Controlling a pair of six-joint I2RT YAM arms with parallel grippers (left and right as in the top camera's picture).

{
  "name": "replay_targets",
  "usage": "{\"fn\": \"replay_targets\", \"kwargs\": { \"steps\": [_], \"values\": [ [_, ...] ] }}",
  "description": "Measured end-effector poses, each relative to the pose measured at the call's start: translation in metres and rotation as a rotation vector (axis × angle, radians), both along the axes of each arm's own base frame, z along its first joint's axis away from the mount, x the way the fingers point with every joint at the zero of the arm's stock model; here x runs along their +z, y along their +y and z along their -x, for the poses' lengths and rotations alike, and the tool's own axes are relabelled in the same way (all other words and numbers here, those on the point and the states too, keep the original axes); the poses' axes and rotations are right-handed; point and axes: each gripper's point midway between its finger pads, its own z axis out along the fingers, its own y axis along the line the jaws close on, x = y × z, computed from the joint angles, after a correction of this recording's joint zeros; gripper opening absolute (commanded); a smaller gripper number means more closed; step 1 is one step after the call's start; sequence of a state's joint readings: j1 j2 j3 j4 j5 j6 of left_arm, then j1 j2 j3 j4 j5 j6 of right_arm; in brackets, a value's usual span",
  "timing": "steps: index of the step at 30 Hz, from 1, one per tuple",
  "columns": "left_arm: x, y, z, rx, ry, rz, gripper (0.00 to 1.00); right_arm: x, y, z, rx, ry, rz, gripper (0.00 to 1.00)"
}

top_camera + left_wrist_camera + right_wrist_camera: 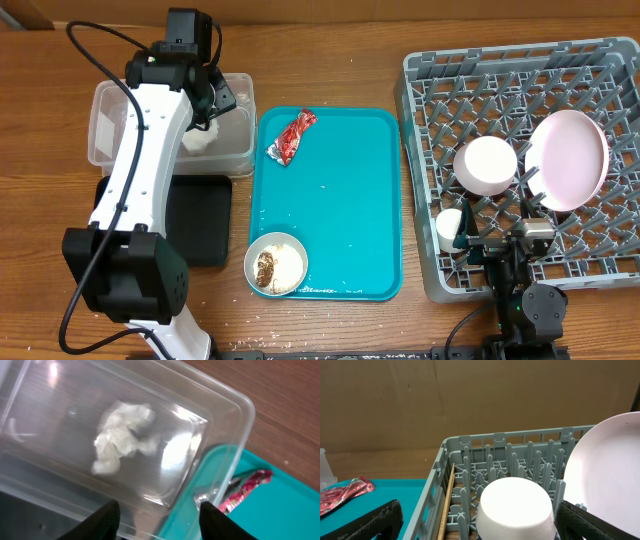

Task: Sort waste into correct bins and load items into the dishwasher
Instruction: 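Drop the tissue into the clear plastic bin, then grasp the red wrapper with the left gripper, then drop the red wrapper into the clear plastic bin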

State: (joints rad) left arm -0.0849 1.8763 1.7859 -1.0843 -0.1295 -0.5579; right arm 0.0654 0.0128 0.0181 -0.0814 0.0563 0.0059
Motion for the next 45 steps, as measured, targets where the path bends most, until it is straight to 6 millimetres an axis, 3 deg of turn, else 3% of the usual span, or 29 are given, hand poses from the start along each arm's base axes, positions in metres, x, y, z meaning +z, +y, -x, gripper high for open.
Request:
{"fn": "replay_targets", "kwargs": {
  "steps": [1,2,6,9,10,11,13,15,18,20,22,23,24,28,30,33,38,41,43,44,45],
  "values": [
    [-0.001,-0.005,-0.001,-0.031,0.001,0.018,0.85,0.0,0.0,0.0,0.0,0.0,0.0,1.0],
    [0.001,-0.012,-0.003,-0.062,-0.009,0.03,1.0,0.0,0.0,0.0,0.0,0.0,0.0,1.0],
    [0.003,-0.063,-0.002,-0.304,-0.021,0.014,1.0,0.0,0.0,0.0,0.0,0.0,0.0,1.0],
    [-0.005,-0.116,0.004,-0.508,-0.016,-0.069,0.97,0.0,0.0,0.0,0.0,0.0,0.0,1.0],
    [-0.018,-0.142,0.003,-0.599,-0.009,-0.123,0.91,0.0,0.0,0.0,0.0,0.0,0.0,1.0],
    [-0.025,-0.149,0.003,-0.621,-0.004,-0.137,0.88,0.0,0.0,0.0,0.0,0.0,0.0,1.0],
    [-0.057,-0.163,-0.001,-0.679,0.043,-0.207,0.88,0.0,0.0,0.0,0.0,0.0,0.0,1.0],
    [-0.1,-0.161,-0.013,-0.685,0.096,-0.262,0.84,0.0,0.0,0.0,0.0,0.0,0.0,1.0],
    [-0.135,-0.148,-0.024,-0.669,0.136,-0.29,0.8,0.0,0.0,0.0,0.0,0.0,0.0,1.0],
    [-0.148,-0.138,-0.029,-0.653,0.154,-0.293,0.74,0.0,0.0,0.0,0.0,0.0,0.0,1.0],
    [-0.154,-0.129,-0.031,-0.638,0.167,-0.293,0.56,0.0,0.0,0.0,0.0,0.0,0.0,1.0],
    [-0.155,-0.126,-0.033,-0.644,0.167,-0.286,0.39,0.0,0.0,0.0,0.0,0.0,0.0,1.0],
    [-0.155,-0.126,-0.033,-0.643,0.165,-0.275,0.07,0.0,0.0,0.0,-0.001,0.001,0.0,1.0],
    [-0.159,-0.144,-0.022,-0.707,0.188,-0.178,0.04,0.0,0.0,0.0,0.0,0.0,0.0,1.0],
    [-0.16,-0.147,-0.006,-0.722,0.252,-0.128,0.04,0.0,0.0,0.0,0.0,0.0,0.0,1.0],
    [-0.151,-0.147,0.01,-0.688,0.323,-0.084,0.04,0.0,0.0,0.0,0.0,0.0,0.0,1.0],
    [-0.07,-0.134,0.014,-0.538,0.23,-0.032,0.04,0.0,0.0,0.0,0.0,0.0,0.0,1.0],
    [0.011,-0.09,0.012,-0.367,0.066,-0.045,0.04,0.0,0.0,0.0,0.0,0.001,0.0,1.0],
    [0.037,-0.059,0.013,-0.256,0.019,-0.059,0.05,0.0,0.0,0.0,0.0,0.001,-0.001,1.0],
    [0.044,-0.036,0.013,-0.178,0.003,-0.067,0.16,0.0,0.0,0.0,0.0,0.001,0.0,1.0],
    [0.045,-0.023,0.012,-0.131,0.002,-0.072,0.38,0.0,0.0,0.0,0.0,0.001,0.0,1.0]
  ]
}}
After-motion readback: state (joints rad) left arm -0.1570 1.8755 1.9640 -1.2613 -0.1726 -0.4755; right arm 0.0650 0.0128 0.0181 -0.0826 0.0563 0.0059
